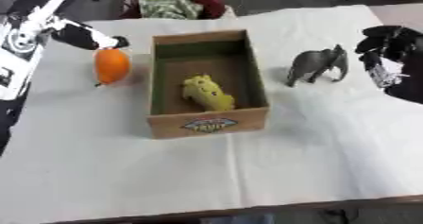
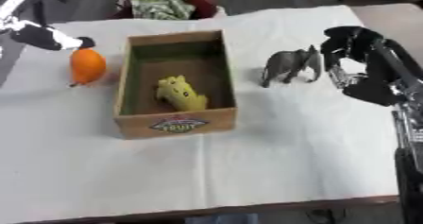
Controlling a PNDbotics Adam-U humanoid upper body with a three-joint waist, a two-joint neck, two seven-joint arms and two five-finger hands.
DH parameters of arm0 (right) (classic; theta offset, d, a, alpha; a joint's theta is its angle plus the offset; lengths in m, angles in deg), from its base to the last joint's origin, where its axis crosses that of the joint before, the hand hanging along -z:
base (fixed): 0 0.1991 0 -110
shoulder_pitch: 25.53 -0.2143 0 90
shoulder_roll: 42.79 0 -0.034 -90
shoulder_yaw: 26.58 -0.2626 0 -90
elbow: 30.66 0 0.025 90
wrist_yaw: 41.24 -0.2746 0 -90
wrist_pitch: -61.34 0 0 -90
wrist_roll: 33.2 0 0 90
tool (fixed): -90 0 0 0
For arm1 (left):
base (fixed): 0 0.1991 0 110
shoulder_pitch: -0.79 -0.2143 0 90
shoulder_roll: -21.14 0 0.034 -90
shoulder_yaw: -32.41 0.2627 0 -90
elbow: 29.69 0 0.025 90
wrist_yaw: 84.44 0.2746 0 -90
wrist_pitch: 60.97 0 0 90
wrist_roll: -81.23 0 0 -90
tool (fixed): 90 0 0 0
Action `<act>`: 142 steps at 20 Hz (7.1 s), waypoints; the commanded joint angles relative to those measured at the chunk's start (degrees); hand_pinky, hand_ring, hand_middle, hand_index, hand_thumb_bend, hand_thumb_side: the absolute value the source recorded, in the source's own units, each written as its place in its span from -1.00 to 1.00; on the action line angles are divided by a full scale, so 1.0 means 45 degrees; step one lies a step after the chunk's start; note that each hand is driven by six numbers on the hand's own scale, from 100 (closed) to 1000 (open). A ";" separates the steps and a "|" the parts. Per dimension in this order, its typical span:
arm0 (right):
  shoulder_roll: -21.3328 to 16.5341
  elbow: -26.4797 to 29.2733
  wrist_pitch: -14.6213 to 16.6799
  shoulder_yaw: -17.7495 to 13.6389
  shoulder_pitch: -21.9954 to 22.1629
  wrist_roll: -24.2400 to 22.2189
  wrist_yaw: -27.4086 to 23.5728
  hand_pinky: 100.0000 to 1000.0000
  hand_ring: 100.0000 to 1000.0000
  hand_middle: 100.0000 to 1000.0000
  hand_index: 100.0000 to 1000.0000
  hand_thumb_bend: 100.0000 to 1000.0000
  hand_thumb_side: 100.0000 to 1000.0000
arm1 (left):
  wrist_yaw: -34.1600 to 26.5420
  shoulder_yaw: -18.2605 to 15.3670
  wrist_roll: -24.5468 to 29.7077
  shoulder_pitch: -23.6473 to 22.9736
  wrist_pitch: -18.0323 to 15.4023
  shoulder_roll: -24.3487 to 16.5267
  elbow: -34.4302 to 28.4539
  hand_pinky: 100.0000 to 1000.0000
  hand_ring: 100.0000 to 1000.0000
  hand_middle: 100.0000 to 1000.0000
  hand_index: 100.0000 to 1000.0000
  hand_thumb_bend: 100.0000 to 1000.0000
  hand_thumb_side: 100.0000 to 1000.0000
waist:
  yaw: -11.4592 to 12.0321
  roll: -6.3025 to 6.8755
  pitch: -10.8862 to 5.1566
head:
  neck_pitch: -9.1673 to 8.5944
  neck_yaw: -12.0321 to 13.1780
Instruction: Pick up objects on the table and place them in the box.
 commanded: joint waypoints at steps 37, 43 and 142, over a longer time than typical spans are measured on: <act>-0.0250 0.0063 0.0109 -0.0032 -0.0226 -0.0042 -0.0053 0.24 0.35 0.20 0.59 -1.00 -0.62 | 0.3952 -0.0237 -0.1791 0.0868 0.0635 0.0649 0.5105 0.06 -0.34 -0.44 -0.08 -0.15 -0.64 | -0.0408 -0.0100 -0.0063 | -0.0110 -0.0062; -0.0195 0.0072 0.0078 -0.0035 -0.0135 -0.0052 -0.0061 0.24 0.35 0.20 0.59 -1.00 -0.62 | 0.3313 -0.0804 -0.2441 0.1639 0.0001 0.0875 0.4088 -0.01 -0.53 -0.65 -0.30 -0.81 -0.85 | -0.0320 -0.0116 -0.0209 | -0.0052 -0.0116; -0.2640 -1.2028 0.3720 0.0828 -0.6085 0.2103 1.0954 0.49 0.64 0.53 0.76 -1.00 -0.53 | -0.7873 -0.1192 -0.1518 -0.5523 0.1586 0.1167 -0.6836 0.36 0.02 -0.04 0.29 0.01 -0.89 | 0.1130 -0.0706 -0.0293 | -0.0260 -0.0813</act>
